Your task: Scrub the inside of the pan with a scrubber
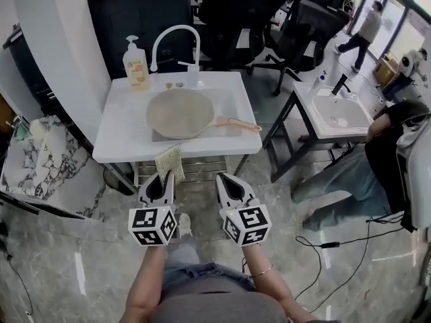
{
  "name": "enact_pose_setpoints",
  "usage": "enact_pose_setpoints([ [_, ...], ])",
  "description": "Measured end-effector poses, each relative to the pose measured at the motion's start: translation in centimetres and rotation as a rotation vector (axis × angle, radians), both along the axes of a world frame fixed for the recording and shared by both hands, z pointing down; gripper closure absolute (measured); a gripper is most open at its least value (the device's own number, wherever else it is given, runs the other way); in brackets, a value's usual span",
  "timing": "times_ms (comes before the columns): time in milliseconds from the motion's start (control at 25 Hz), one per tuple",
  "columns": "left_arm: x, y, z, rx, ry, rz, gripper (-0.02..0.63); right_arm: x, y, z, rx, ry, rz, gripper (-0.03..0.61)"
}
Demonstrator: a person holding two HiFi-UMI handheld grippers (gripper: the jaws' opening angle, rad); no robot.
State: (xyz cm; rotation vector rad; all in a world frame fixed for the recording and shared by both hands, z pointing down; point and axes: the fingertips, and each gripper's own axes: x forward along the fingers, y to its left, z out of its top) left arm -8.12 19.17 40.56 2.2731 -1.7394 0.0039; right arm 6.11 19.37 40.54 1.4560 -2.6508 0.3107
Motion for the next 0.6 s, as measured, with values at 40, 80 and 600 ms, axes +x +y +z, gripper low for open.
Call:
enact_pose_setpoints([
  [40, -0.5, -1.3, 0.1, -0.004, 0.003, 0.004, 0.548, -0.5, -1.3, 0.2, -0.002, 0.005, 0.002, 0.568],
  [80, -1.0, -2.6, 0.2, -0.009, 0.009, 0.007, 0.548, -1.1, -2.6, 0.4, -0.008, 0.009, 0.003, 0.568],
  [600, -6.2, -17.2, -0.3, -0.03, 0.047, 0.093, 0.548, -6.4, -17.3, 0.2, -0.036, 0.038, 0.067, 0.568],
])
